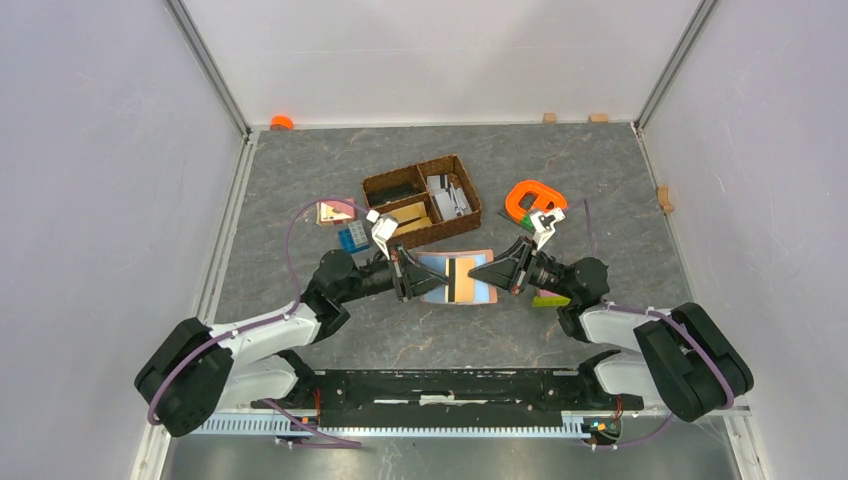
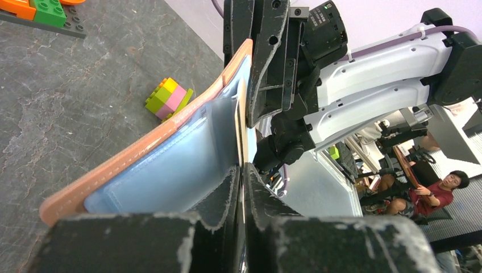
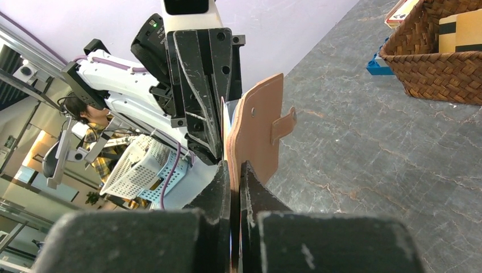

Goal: Take the credit cards out of the card holder
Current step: Remove the credit card from the card holder.

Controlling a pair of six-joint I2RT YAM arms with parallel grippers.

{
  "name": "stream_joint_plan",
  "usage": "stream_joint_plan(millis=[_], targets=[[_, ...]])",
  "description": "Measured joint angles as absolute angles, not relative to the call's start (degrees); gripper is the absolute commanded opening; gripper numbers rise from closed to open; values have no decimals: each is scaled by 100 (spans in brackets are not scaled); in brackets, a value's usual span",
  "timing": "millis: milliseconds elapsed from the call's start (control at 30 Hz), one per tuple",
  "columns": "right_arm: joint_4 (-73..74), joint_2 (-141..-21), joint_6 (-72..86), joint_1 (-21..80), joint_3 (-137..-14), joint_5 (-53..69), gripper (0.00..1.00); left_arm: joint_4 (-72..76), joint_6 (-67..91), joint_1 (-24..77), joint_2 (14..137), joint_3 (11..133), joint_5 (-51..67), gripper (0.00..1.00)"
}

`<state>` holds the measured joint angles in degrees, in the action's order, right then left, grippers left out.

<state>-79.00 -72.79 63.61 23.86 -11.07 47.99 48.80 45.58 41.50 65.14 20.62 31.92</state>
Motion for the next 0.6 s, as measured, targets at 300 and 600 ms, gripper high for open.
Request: stream_joint_plan(millis=[300,600], targets=[[-7915,-7286,6425,2403,-1100,4803,0,5304,4779,4150,6858,2084,3387,30],[-8029,-7314,6525,2436,-1094,4799,0,5579,5057,4134,7273,2217,3618,2]])
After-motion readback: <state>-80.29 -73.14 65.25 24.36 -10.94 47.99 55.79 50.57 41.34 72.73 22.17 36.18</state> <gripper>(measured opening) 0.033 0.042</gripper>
